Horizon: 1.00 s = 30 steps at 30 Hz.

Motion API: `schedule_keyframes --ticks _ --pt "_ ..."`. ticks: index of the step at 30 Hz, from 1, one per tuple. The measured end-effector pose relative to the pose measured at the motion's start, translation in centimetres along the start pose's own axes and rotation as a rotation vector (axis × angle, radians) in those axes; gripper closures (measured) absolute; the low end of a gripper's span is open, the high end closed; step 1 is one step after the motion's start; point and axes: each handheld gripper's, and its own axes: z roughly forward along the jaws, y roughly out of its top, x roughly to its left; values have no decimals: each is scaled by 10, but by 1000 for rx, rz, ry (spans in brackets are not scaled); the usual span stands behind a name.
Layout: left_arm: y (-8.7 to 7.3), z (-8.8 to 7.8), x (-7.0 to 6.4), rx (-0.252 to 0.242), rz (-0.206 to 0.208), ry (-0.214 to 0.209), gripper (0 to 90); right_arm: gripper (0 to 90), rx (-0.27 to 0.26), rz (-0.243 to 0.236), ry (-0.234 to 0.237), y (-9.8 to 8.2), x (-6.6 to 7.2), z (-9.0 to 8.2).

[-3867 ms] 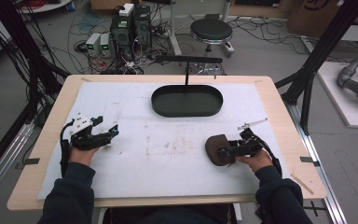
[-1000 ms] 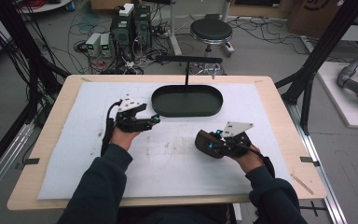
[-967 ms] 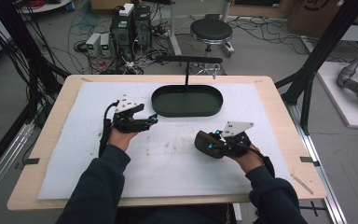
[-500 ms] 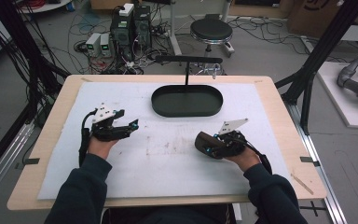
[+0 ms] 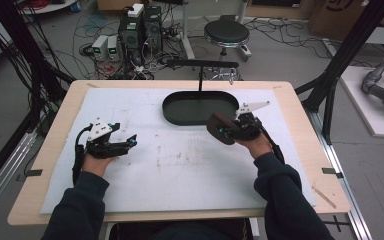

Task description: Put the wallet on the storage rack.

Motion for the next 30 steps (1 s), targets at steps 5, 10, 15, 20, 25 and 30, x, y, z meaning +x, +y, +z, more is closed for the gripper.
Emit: schedule_keyframes --ticks 5,10,15,20,25,30 --pt "-1 1 1 4 3 1 226 647 -32 -14 -24 30 -11 12" --pt "-2 1 3 -1 -5 7 226 646 -83 47 -42 61 -28 43" --pt "-3 1 4 2 -9 9 226 646 -78 85 -63 72 -33 75" --pt "-3 1 4 1 -11 10 226 645 -70 151 -85 75 -40 104" --pt "-4 1 4 4 -10 9 225 643 -53 261 -75 62 -54 124" --pt "-4 1 3 7 -7 3 226 575 -41 305 -89 53 -62 134"
